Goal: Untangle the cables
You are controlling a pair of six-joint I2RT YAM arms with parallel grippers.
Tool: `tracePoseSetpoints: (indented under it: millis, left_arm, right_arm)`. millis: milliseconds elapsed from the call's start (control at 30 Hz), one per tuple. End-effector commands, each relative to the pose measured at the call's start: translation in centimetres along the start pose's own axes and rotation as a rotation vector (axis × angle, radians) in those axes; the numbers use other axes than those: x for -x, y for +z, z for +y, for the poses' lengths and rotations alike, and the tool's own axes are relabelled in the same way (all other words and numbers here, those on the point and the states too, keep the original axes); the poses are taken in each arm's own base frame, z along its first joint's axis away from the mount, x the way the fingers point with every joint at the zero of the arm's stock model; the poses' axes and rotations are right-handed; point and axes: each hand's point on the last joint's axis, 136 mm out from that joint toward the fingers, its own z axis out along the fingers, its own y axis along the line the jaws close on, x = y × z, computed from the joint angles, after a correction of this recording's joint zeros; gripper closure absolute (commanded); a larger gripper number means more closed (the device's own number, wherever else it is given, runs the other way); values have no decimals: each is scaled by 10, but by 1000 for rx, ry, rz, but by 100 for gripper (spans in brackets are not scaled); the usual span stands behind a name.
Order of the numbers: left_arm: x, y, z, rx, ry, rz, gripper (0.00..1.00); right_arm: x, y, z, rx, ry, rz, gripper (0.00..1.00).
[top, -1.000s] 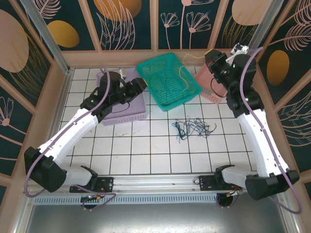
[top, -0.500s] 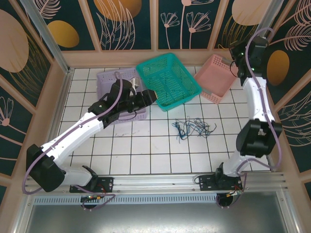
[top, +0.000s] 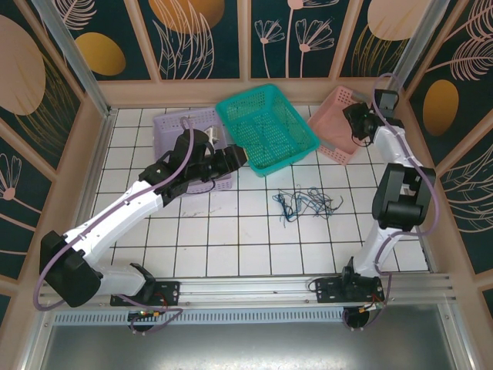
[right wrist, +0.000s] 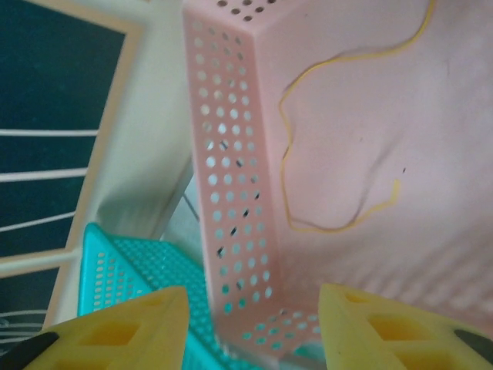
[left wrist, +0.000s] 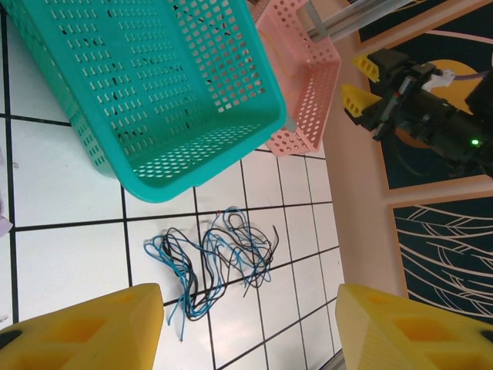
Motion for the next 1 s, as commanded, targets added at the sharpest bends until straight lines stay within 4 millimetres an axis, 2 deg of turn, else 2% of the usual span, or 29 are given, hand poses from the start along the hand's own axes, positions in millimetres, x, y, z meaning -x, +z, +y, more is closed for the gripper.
tracePoseSetpoints:
  millis: [0,67,133,233,367,467,567,733,967]
  left_arm:
    - [-4,2,1,0,-2,9,39]
    - [-6,5,4,5,-4,18,39]
    - [-10,8,8,12,-6,34,39]
    - [-20,13,17,20,-2,64,41]
    - [-39,21,37,62,25,121,46]
    - [-57,29,49,86,45,169,51]
    - [-72,37,56,100,60,205,55]
    - [-85,48,58,103,66,236,56]
    - [-83,51,49,83,57,217,56]
  right_arm:
    - [5,-74,47,89,-57,-89,52]
    - [-7,-97,46,70,-64,-111,53]
    - [-30,-117,43,53,-77,-117,55]
    - [-94,-130,17,-13,-91,-46,57]
    - [-201,-135,-51,-141,26,179,58]
    - [-260,-137,-91,-200,139,315,57]
    - [-280,-130,-104,-178,164,361,53]
    - [-292,-112,-94,-162,210,426,51]
    - [-306,-91,-87,-164,478,456,54]
